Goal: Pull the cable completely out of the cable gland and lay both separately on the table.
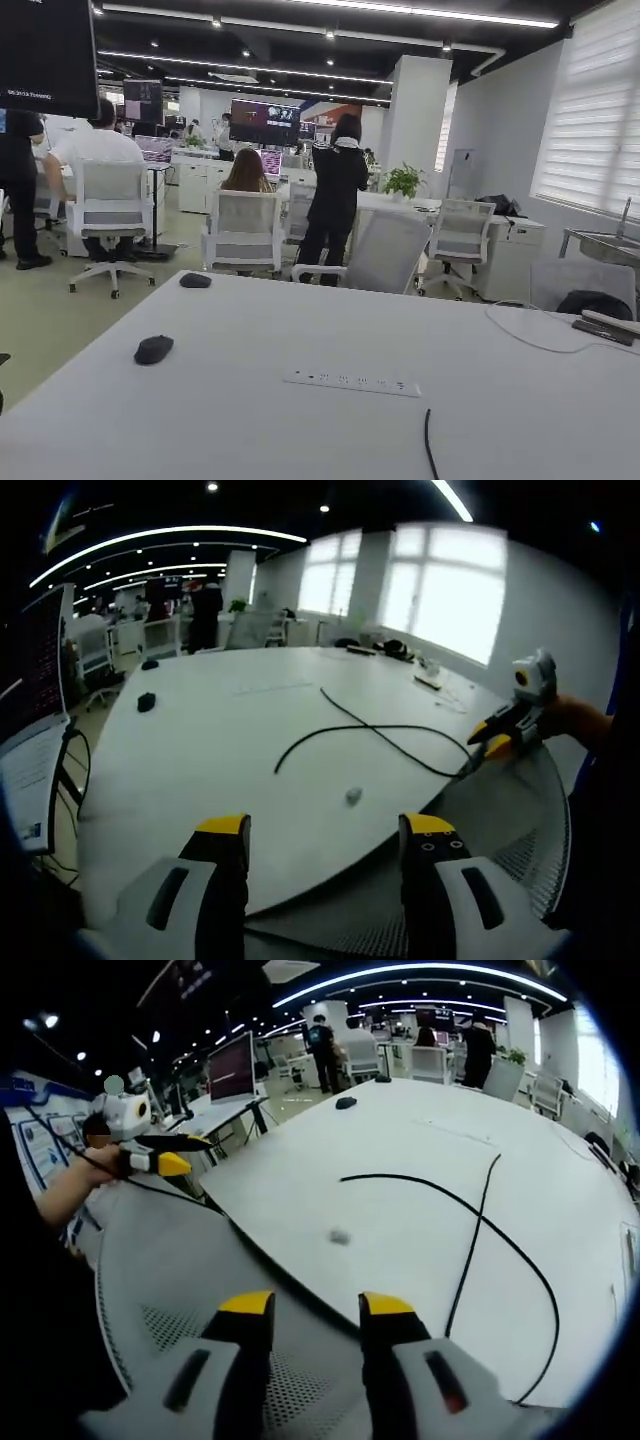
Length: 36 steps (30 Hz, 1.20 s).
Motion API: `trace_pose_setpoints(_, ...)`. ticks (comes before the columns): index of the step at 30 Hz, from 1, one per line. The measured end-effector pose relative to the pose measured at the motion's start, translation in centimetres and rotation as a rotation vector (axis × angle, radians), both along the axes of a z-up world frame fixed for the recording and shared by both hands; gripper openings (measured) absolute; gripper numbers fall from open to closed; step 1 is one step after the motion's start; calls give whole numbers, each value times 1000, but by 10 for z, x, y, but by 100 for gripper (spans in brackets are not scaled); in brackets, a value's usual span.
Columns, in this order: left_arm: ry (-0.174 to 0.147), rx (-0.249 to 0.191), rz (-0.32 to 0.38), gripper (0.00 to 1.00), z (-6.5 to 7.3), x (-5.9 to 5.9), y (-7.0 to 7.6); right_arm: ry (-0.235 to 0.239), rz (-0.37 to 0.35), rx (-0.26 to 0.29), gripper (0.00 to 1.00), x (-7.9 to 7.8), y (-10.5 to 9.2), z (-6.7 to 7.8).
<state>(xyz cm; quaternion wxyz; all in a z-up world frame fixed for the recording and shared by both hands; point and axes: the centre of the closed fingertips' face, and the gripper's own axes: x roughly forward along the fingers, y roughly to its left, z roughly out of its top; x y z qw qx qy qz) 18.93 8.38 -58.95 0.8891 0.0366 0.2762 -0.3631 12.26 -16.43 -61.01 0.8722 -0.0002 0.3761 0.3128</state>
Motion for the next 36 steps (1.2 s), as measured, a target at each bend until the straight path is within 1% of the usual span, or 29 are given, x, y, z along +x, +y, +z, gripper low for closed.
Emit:
trace_pose_setpoints(1,0,35,6,62,-7,-1,2,10,-19,10,36,0,0,-2)
trace_pose_setpoints(2,0,49,14,62,-11,0,3,11,-27,14,37,1,0,-2)
trace_pose_setpoints(4,-6,53,33,62,-14,2,4,14,-34,18,39,1,0,-2)
trace_pose_setpoints(7,9,49,50,63,-19,2,5,13,-39,18,39,1,0,-2)
trace_pose_setpoints(12,30,55,18,62,-25,-5,-4,17,-36,17,38,0,0,-2)
trace_pose_setpoints(16,31,53,6,61,-23,-7,-8,13,-41,21,38,0,0,-1)
trace_pose_setpoints(19,33,67,-4,61,-25,-8,-8,8,-47,24,38,0,0,0)
trace_pose_setpoints(22,33,65,-4,61,-25,-9,-8,7,-51,24,38,0,-1,0)
trace_pose_setpoints(24,34,68,-1,61,-24,-10,-7,7,-40,14,38,0,0,0)
trace_pose_setpoints(26,17,74,9,61,-19,-9,-4,13,-17,3,37,-1,3,-1)
trace_pose_setpoints(28,0,69,31,61,-14,-8,-1,19,-1,-4,37,-2,4,-1)
trace_pose_setpoints(29,-8,70,42,60,-13,-8,2,31,25,-18,38,-3,6,-3)
trace_pose_setpoints(31,-14,70,54,61,-12,-9,4,43,54,-41,38,-4,7,-5)
trace_pose_setpoints(34,-18,54,64,60,-11,-9,4,49,61,-53,40,-4,8,-8)
trace_pose_setpoints(36,-21,57,66,60,-10,-7,5,51,66,-53,39,-4,9,-8)
